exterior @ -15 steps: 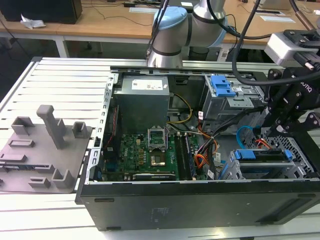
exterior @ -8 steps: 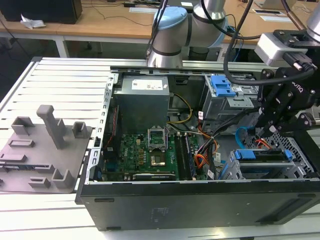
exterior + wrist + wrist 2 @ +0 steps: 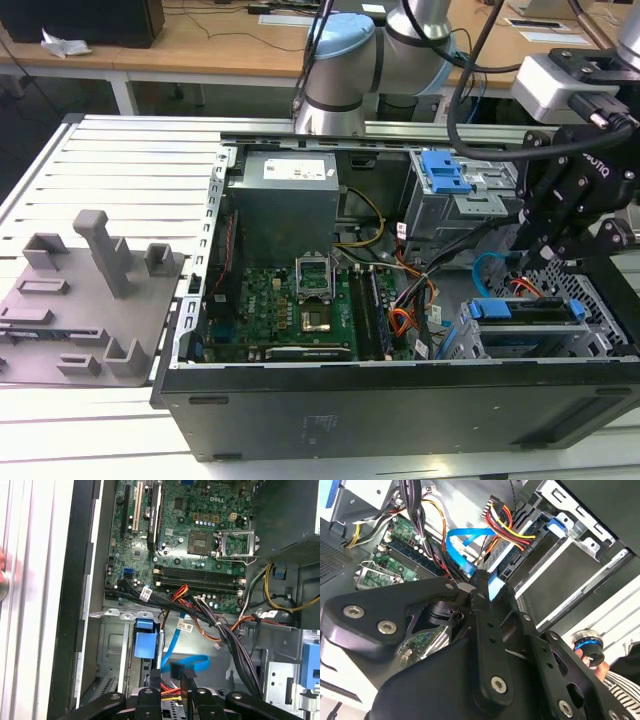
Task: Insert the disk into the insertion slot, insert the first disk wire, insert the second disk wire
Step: 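Insert the second disk wire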
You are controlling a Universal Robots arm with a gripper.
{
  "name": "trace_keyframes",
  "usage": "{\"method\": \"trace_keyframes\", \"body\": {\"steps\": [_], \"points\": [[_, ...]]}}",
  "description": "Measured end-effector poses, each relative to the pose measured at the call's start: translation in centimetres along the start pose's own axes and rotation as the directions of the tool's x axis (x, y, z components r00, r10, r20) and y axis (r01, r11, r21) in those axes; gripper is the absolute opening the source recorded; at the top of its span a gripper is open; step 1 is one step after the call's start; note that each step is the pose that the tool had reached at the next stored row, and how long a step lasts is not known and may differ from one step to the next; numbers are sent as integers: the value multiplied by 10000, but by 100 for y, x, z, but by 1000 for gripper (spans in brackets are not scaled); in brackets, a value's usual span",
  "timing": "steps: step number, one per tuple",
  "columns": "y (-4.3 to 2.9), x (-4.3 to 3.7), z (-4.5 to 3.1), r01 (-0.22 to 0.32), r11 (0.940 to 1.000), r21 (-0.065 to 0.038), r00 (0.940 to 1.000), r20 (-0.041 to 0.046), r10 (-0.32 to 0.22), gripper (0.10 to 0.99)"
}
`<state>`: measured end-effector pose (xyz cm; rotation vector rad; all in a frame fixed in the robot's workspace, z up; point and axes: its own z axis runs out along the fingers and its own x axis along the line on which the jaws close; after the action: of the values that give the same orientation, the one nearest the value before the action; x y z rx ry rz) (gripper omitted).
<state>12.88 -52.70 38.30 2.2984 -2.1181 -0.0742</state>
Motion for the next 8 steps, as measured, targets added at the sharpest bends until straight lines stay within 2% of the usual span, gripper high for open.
{"method": "trace_keyframes", "body": {"steps": [8], "points": [[37, -94, 43, 1, 10000, 0, 10000, 3, -1, 302]]}}
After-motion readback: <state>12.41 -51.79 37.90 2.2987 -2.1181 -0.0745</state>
